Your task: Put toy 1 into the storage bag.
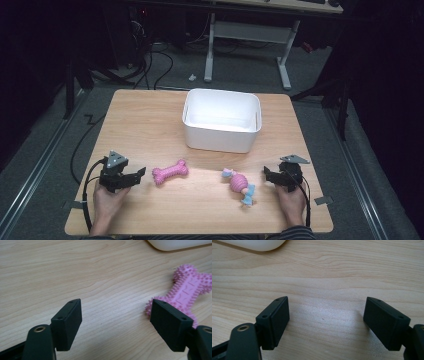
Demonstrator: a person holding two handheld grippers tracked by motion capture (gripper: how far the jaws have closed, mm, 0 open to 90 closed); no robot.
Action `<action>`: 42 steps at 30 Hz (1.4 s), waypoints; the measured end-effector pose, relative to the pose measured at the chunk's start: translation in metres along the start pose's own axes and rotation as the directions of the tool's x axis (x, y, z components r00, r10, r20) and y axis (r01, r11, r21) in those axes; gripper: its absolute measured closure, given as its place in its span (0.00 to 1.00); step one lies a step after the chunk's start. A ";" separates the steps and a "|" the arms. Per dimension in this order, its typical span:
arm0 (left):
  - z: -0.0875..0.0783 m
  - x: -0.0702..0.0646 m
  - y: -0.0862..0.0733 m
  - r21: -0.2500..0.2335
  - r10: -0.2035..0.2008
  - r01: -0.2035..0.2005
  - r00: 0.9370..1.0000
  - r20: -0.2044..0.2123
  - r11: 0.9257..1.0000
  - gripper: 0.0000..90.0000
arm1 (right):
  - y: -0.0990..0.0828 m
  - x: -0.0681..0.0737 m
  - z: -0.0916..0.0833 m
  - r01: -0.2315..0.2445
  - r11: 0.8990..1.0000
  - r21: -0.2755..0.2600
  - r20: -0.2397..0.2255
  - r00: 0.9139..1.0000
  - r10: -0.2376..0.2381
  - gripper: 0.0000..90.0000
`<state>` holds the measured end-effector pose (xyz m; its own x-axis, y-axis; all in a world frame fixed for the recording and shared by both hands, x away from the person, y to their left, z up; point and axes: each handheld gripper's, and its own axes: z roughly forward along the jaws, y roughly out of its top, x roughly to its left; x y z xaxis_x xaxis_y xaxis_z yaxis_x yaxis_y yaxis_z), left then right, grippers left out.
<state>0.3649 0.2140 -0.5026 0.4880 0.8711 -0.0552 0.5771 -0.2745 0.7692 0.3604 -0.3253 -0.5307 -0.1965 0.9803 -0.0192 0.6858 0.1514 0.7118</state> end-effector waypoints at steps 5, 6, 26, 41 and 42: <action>-0.002 -0.010 0.007 0.006 0.037 -0.037 0.999 0.032 0.999 0.29 | 0.000 0.000 0.000 -0.002 1.000 0.001 0.000 1.000 0.002 0.23; -0.002 -0.010 0.007 0.006 0.037 -0.037 0.999 0.032 0.999 0.29 | 0.000 0.000 0.000 -0.002 1.000 0.001 0.000 1.000 0.002 0.23; 0.018 -0.051 0.012 0.074 0.124 -0.130 0.988 0.088 0.989 0.26 | 0.000 0.000 0.000 0.001 1.000 -0.003 -0.002 1.000 -0.001 0.23; 0.042 -0.058 0.009 0.132 0.130 -0.141 0.988 0.088 0.981 0.20 | 0.000 0.000 0.000 0.003 1.000 -0.004 -0.002 1.000 -0.003 0.23; 0.043 -0.057 0.008 0.136 0.130 -0.142 0.988 0.088 0.980 0.20 | 0.000 0.000 0.000 0.003 1.000 -0.004 -0.003 1.000 -0.003 0.23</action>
<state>0.3698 0.1441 -0.5204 0.6149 0.7886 -0.0102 0.5859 -0.4481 0.6753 0.3599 -0.3252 -0.5309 -0.2005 0.9795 -0.0197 0.6826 0.1541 0.7144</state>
